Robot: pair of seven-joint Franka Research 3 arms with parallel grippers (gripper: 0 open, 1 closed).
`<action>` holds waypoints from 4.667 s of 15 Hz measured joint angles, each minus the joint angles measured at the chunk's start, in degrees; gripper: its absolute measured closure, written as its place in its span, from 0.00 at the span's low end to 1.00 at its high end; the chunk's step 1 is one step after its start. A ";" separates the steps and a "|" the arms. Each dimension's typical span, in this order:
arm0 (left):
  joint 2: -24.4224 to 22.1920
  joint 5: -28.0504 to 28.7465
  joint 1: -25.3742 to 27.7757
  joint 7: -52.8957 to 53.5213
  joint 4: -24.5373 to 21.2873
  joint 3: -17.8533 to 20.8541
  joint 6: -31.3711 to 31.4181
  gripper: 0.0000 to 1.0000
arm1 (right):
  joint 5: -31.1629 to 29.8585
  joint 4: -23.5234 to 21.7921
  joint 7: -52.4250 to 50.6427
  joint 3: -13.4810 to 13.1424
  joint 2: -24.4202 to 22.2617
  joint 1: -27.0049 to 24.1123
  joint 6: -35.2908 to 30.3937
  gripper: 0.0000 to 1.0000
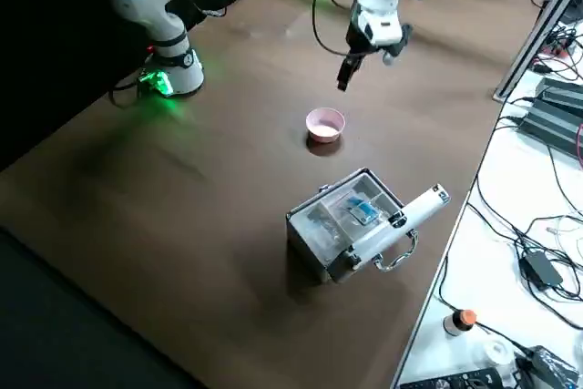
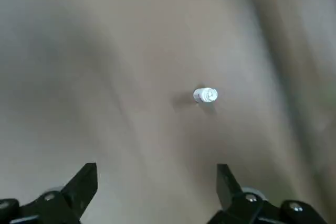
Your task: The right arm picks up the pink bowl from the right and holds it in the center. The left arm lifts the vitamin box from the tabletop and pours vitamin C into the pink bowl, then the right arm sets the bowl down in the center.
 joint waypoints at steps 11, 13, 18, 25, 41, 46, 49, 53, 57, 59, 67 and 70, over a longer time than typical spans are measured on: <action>17.56 -18.50 1.70 39.57 -0.46 -0.41 -4.21 0.00 | 0.03 -7.48 -0.24 0.18 9.16 -4.65 11.00 0.11; 20.27 -20.33 1.69 48.19 -0.56 -0.90 -4.62 0.00 | 0.03 -7.83 -0.24 0.29 9.71 -3.68 11.12 0.16; 24.71 -22.92 1.66 73.19 -2.78 -1.14 -8.97 0.00 | 0.03 -8.94 -0.24 0.12 10.42 -3.31 11.21 0.46; 31.90 -23.46 0.85 86.12 -2.48 -1.56 -10.11 0.00 | 0.03 -9.27 -0.30 -0.18 11.11 -3.71 11.14 0.67; 35.90 -28.58 -3.79 88.18 -0.75 -4.07 -6.34 0.00 | 0.01 -9.16 -0.72 -0.19 11.79 -4.17 11.15 0.96; 36.78 -28.58 -5.26 90.28 -0.75 -4.12 -6.34 0.00 | 0.01 -9.00 -0.82 -0.14 11.77 -4.08 11.01 0.97; 36.94 -28.58 -5.32 91.12 -0.74 -4.13 -6.34 0.00 | 0.01 -8.73 -0.82 -0.12 11.77 -4.05 10.46 0.97; 37.37 -28.58 -5.43 91.37 -0.74 -4.17 -6.34 0.03 | 0.04 -7.48 -0.17 0.03 11.77 -3.90 8.58 0.97; 37.55 -28.58 -5.43 91.98 -0.72 -4.41 -6.34 0.41 | 1.06 -1.81 5.89 0.49 11.70 -1.91 0.60 0.97; 37.56 -28.58 -5.44 92.56 -0.69 -4.85 -6.34 0.60 | 3.42 0.79 8.67 0.59 11.67 -0.58 -3.02 0.97; 37.57 -28.57 -5.35 92.88 0.33 -6.37 -6.34 0.64 | 10.74 8.75 29.00 0.84 11.56 7.82 -8.82 0.97; 37.20 -28.46 -5.50 92.05 2.60 -9.69 -6.34 0.64 | 14.50 10.66 37.46 0.87 11.56 11.55 -9.17 0.97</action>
